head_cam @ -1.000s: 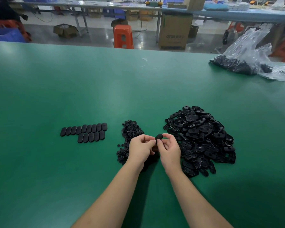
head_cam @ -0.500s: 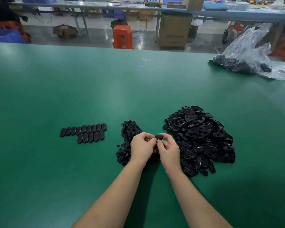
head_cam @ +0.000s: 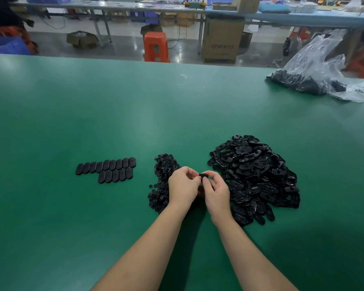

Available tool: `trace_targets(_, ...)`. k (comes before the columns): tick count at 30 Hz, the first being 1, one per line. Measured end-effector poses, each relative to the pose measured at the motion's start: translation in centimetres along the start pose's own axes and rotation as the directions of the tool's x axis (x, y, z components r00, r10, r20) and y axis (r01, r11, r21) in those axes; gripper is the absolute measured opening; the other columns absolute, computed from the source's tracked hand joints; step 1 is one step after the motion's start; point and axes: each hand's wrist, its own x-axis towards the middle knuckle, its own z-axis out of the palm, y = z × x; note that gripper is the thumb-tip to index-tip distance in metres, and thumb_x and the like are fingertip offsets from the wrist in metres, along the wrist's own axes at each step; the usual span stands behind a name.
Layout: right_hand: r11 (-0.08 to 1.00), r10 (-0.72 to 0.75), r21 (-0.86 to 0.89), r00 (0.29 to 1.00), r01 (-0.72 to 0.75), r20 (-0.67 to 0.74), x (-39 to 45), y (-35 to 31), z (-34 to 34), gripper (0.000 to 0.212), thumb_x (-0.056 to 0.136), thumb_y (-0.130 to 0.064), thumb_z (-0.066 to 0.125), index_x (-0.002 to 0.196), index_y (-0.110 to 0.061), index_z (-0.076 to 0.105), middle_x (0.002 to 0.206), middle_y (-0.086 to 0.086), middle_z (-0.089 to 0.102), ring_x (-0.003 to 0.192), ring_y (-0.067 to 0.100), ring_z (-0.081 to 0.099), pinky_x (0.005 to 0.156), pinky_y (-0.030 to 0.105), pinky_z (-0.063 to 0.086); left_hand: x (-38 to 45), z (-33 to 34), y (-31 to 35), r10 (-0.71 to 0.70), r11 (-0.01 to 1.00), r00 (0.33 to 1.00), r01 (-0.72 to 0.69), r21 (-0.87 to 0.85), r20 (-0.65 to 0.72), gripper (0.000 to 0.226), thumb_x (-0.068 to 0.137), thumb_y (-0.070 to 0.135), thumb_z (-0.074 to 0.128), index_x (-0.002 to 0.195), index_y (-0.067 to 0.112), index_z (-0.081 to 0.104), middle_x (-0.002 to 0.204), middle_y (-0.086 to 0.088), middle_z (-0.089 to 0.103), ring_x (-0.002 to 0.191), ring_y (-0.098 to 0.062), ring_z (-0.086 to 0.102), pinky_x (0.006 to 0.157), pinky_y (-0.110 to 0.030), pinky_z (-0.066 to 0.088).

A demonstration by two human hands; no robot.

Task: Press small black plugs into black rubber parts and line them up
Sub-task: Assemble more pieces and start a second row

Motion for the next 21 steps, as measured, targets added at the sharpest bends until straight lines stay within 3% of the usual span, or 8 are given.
trace_targets(3,1.0,0.005,0.013,1.0,-0.005,0.003,0.1,0.0,-0.1,0.017,0.099,-0.012,0.057,0.101,-0.025,0.067,0.09,0.0,0.076,0.09,0.029,0.071,0.09,0.056,0.056,0.2,-0.3,0.0,0.044,0.997,0.999,-0.044,0.07,0.001,0.011,0.083,0.019,0.075,0.085,0.025,0.066,0.082,0.008,0.065,0.076,-0.005,0.059,0.061,-0.012,0.038)
trace_targets(5,0.999,0.014,0.048,1.0,-0.014,0.007,0.1,0.0,-0.1,0.018,0.101,-0.011,0.055,0.1,-0.024,0.067,0.079,-0.003,0.071,0.079,0.024,0.067,0.08,0.053,0.059,0.4,-0.5,-0.1,0.08,0.988,0.997,-0.082,0.132,0.019,0.015,0.083,0.022,0.077,0.097,0.022,0.072,0.091,0.003,0.065,0.083,-0.011,0.06,0.069,-0.019,0.04)
trace_targets(7,0.994,0.02,0.105,1.0,-0.022,0.02,0.0,-0.1,-0.1,0.019,0.102,-0.008,0.053,0.1,-0.022,0.066,0.071,-0.006,0.069,0.069,0.017,0.064,0.064,0.04,0.059,0.6,-0.7,-0.1,0.088,0.984,0.995,-0.095,0.149,0.054,0.011,0.083,0.024,0.078,0.093,0.019,0.076,0.09,0.003,0.069,0.083,-0.013,0.063,0.068,-0.018,0.041)
trace_targets(9,0.992,0.012,0.125,1.0,-0.015,0.023,0.0,-0.1,-0.1,0.018,0.102,-0.007,0.053,0.1,-0.02,0.066,0.069,-0.008,0.068,0.065,0.01,0.063,0.06,0.031,0.055,0.7,-0.9,-0.2,0.081,0.989,0.993,-0.09,0.121,0.08,0.005,0.083,0.023,0.079,0.084,0.019,0.076,0.08,0.007,0.071,0.075,-0.01,0.064,0.062,-0.014,0.041)
trace_targets(12,0.993,0.0,0.121,1.0,-0.003,0.023,0.1,0.0,-0.2,0.02,0.102,-0.01,0.056,0.102,-0.024,0.07,0.069,-0.011,0.068,0.066,0.007,0.062,0.065,0.032,0.054,0.7,-1.1,-0.3,0.087,0.991,0.992,-0.096,0.093,0.094,0.005,0.082,0.023,0.079,0.082,0.018,0.077,0.075,0.008,0.072,0.074,-0.009,0.067,0.067,-0.021,0.049)
trace_targets(16,0.992,-0.004,0.13,1.0,0.001,0.028,0.1,0.1,0.0,0.025,0.101,-0.012,0.058,0.099,-0.031,0.074,0.078,-0.005,0.073,0.071,0.01,0.064,0.067,0.035,0.057,0.8,-1.1,-0.5,0.066,0.996,0.992,-0.071,0.05,0.104,0.003,0.083,0.021,0.079,0.082,0.019,0.078,0.075,0.008,0.073,0.073,-0.009,0.068,0.066,-0.021,0.048)
trace_targets(19,0.996,-0.017,0.093,1.0,0.015,0.025,0.1,0.2,0.0,0.021,0.101,-0.013,0.058,0.101,-0.028,0.073,0.09,0.002,0.076,0.083,0.018,0.067,0.081,0.046,0.059,0.8,-1.0,-0.7,0.042,0.999,0.993,-0.044,0.021,0.109,0.005,0.084,0.02,0.078,0.08,0.021,0.076,0.076,0.007,0.073,0.075,-0.011,0.069,0.069,-0.024,0.052)
trace_targets(21,0.998,-0.027,0.059,1.0,0.026,0.016,0.1,0.2,0.0,0.017,0.101,-0.015,0.059,0.103,-0.027,0.071,0.096,0.001,0.077,0.09,0.02,0.071,0.087,0.045,0.059,0.7,-1.0,-0.8,0.037,0.999,0.993,-0.038,0.008,0.11,0.005,0.085,0.019,0.077,0.08,0.021,0.075,0.077,0.006,0.073,0.077,-0.013,0.07,0.073,-0.028,0.056)
